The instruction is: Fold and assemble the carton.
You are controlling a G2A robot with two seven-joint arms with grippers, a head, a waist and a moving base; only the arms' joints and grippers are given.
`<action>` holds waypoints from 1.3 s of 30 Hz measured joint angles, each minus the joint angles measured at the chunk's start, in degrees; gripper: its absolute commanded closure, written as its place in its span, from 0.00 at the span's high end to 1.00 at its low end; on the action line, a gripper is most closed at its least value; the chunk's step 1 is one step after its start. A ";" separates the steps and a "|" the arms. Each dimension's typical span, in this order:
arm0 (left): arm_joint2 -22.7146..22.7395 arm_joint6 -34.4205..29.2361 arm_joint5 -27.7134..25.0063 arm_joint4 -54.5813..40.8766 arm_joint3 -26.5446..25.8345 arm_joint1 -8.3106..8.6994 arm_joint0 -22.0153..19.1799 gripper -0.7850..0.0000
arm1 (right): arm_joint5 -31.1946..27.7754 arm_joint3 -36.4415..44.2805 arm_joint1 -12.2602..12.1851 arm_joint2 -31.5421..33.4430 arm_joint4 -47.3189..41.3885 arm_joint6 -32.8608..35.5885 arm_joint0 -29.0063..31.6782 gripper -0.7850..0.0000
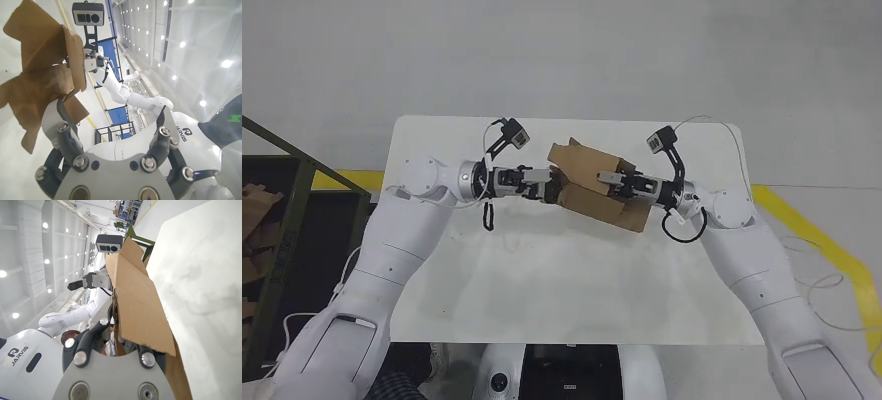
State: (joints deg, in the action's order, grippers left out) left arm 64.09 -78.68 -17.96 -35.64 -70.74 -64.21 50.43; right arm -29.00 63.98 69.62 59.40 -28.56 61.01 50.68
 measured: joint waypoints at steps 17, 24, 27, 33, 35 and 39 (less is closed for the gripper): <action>-3.00 0.33 -0.07 0.00 2.14 -0.97 -2.09 1.00 | 1.70 2.67 0.39 0.07 0.90 -4.38 1.30 0.00; -2.30 0.55 -0.48 -0.20 2.40 -0.89 -2.26 1.00 | 3.19 3.52 0.32 0.66 2.05 -7.15 2.56 0.00; -1.84 0.79 -0.48 -0.19 2.45 -0.79 -2.19 1.00 | 3.56 3.86 0.29 0.90 2.54 -7.92 2.98 0.00; -1.06 1.23 -0.37 -0.23 2.45 -0.64 -2.08 1.00 | 4.36 4.61 0.29 1.05 3.44 -9.28 3.99 0.00; -0.98 1.33 -0.24 -0.20 2.22 -0.61 -1.99 1.00 | 4.41 4.95 0.31 0.92 3.77 -9.19 4.27 0.00; -0.94 1.34 -0.17 -0.05 1.60 -0.58 -1.74 1.00 | 4.50 5.13 0.34 1.07 4.26 -9.85 4.45 0.00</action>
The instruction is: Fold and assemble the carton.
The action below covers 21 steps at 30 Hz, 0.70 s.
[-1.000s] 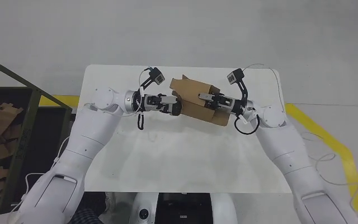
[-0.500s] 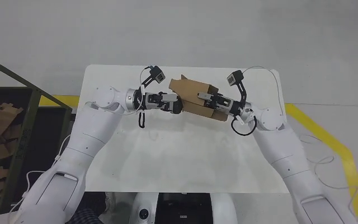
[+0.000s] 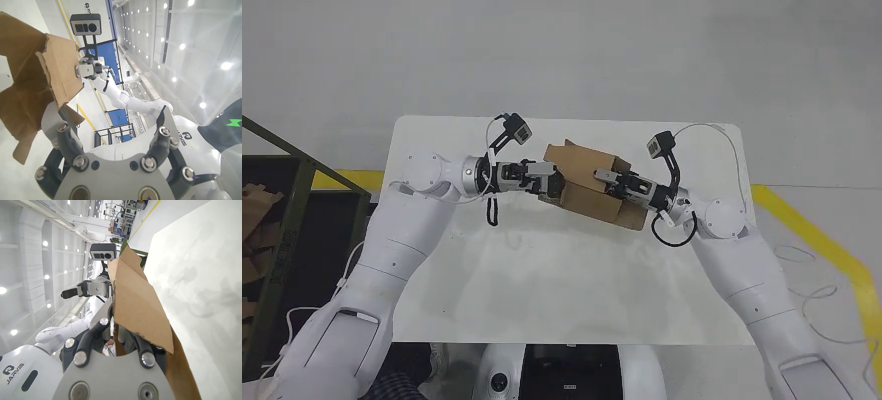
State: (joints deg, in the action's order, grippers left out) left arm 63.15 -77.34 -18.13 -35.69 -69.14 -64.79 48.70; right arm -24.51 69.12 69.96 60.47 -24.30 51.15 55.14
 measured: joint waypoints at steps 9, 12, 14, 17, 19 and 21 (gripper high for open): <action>-0.42 -0.61 0.71 -0.07 -1.32 -0.02 0.60 1.00 | -0.10 -0.12 0.16 0.60 2.08 -3.60 -0.43 0.00; -0.87 -0.74 0.97 0.07 -1.48 -0.11 0.65 1.00 | 0.00 0.01 0.30 0.51 2.19 -4.36 -0.48 0.00; -1.35 -0.71 1.15 0.17 -1.37 -0.24 0.51 1.00 | 0.00 0.23 0.41 0.39 1.94 -4.57 -0.49 0.00; -2.05 -0.55 1.25 0.19 -0.91 -0.46 0.11 1.00 | -0.01 0.56 0.55 0.19 1.67 -4.69 -0.39 0.00; -2.38 -0.44 1.22 0.19 -0.54 -0.58 -0.15 1.00 | 0.06 0.70 0.63 0.05 1.55 -4.77 -0.31 0.00; -2.63 -0.31 1.14 0.29 -0.05 -0.68 -0.48 1.00 | 0.22 0.86 0.73 -0.17 1.48 -4.75 -0.20 0.00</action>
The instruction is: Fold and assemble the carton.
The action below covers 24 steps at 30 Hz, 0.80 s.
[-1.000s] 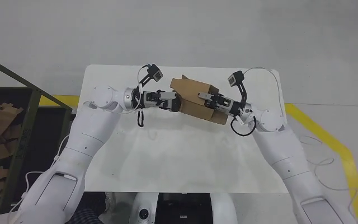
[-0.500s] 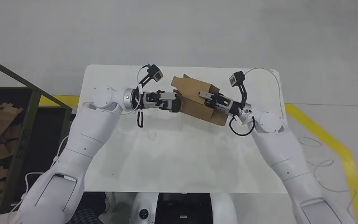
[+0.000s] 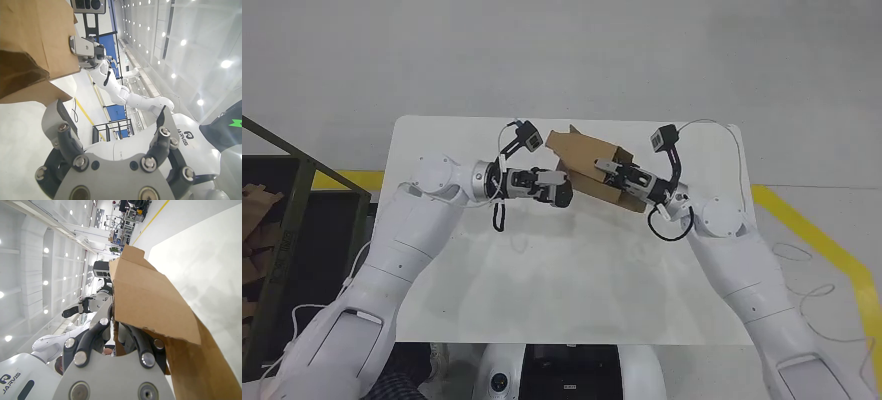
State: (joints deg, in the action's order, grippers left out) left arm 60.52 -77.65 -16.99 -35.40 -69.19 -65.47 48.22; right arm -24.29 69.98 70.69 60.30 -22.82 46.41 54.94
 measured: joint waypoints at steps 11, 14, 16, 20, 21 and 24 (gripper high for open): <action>0.25 0.49 -0.64 0.13 1.58 -0.15 -0.96 1.00 | 0.80 0.43 0.30 -0.75 0.63 0.43 0.77 0.14; 0.50 0.48 -0.65 0.22 1.58 -0.10 -0.98 1.00 | 1.01 0.54 0.33 -0.74 0.90 0.36 0.91 0.11; 0.64 0.47 -0.59 0.22 1.53 -0.07 -0.94 1.00 | 1.07 0.60 0.35 -0.70 0.91 0.42 0.97 0.09; 0.83 0.33 -0.60 0.26 1.25 -0.02 -0.78 1.00 | 1.13 0.51 0.39 -0.47 0.89 0.34 1.00 0.00; 0.86 0.30 -0.58 0.24 1.20 -0.01 -0.74 1.00 | 1.11 0.47 0.40 -0.42 0.92 0.30 1.00 0.00; 0.96 0.23 -0.51 0.17 1.10 0.01 -0.59 1.00 | 1.03 0.24 0.42 -0.23 1.11 0.20 0.93 0.00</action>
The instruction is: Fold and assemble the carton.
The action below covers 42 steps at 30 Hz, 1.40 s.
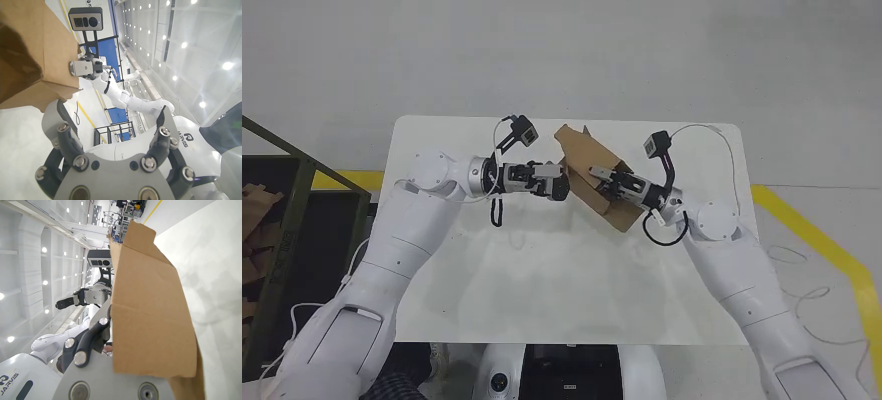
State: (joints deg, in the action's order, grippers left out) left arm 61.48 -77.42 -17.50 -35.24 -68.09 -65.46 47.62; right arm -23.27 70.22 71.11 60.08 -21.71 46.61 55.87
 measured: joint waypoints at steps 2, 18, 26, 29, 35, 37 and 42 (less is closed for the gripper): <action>0.09 -0.12 0.04 -0.10 -0.04 0.02 0.11 1.00 | -0.08 -0.25 0.00 0.19 0.20 -0.11 -0.06 0.00; 3.72 -1.99 -1.04 -2.24 -0.15 0.86 1.27 1.00 | -3.33 -3.97 -0.51 2.73 1.76 3.70 -2.43 0.00; 11.59 -1.32 -0.90 -3.38 -0.21 2.82 4.32 1.00 | -8.35 -6.08 -1.27 4.87 -1.34 12.82 -3.83 0.00; 12.16 -0.96 0.06 -3.32 0.49 3.02 4.59 1.00 | -11.30 -4.94 -1.65 5.40 -4.50 19.11 -3.19 0.00; 8.64 -0.88 1.70 -2.17 1.45 2.35 3.76 1.00 | -11.29 -0.03 -2.32 4.77 -6.42 23.14 -1.23 0.00; 7.43 -1.24 1.81 -1.88 1.47 2.11 3.47 1.00 | -11.34 0.59 -2.49 4.53 -6.51 23.04 -0.90 0.00; 4.97 -1.77 1.87 -1.53 1.73 1.57 3.01 1.00 | -11.77 0.89 -2.74 3.57 -7.06 22.63 -0.95 0.00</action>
State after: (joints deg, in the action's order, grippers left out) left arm 66.45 -79.19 -15.63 -36.77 -66.36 -63.89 50.64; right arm -35.04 71.11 68.37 63.64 -28.77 69.24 54.92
